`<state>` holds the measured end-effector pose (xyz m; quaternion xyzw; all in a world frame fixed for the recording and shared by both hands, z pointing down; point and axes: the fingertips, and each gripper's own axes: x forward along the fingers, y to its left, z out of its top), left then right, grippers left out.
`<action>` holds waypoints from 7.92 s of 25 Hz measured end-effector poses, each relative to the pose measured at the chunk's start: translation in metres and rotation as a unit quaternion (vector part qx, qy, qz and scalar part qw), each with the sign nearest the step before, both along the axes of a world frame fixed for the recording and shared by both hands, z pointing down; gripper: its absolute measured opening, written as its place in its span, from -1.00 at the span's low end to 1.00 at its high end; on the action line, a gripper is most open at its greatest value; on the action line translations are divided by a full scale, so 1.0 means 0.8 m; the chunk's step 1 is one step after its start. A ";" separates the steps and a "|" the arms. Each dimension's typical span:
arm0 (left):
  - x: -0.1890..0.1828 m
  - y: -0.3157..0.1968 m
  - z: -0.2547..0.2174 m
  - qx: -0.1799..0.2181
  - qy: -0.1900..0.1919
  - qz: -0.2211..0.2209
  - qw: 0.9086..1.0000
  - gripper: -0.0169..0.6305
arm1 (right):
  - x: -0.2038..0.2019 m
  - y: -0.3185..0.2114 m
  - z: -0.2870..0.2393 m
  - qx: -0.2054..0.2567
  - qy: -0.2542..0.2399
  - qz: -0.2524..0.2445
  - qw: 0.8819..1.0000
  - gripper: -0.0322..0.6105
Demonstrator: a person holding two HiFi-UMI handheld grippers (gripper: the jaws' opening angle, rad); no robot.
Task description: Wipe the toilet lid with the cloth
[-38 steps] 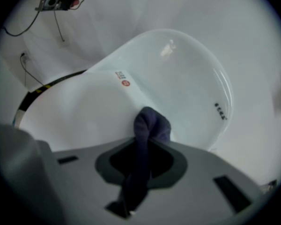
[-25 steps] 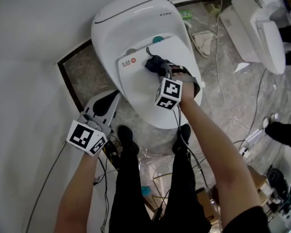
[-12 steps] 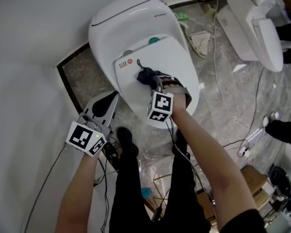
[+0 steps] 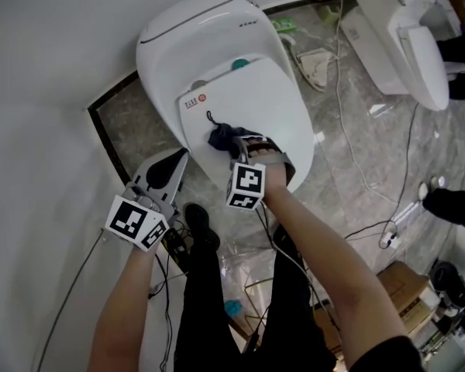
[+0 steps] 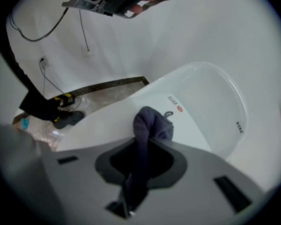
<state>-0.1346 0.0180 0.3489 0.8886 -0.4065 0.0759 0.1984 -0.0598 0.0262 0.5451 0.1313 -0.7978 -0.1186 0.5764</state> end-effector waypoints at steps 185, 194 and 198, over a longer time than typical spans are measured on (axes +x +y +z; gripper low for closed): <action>0.068 0.002 0.053 -0.038 -0.006 0.030 0.999 -0.91 | 0.260 -0.191 0.010 -0.010 0.003 0.198 0.980 -0.68; 0.070 -0.013 0.044 -0.033 -0.010 0.036 0.999 -0.91 | 0.239 -0.148 0.021 -0.028 0.001 0.168 0.985 -0.68; 0.071 -0.010 0.042 -0.032 -0.009 0.037 0.999 -0.91 | 0.235 -0.131 0.020 -0.028 -0.002 0.167 0.986 -0.68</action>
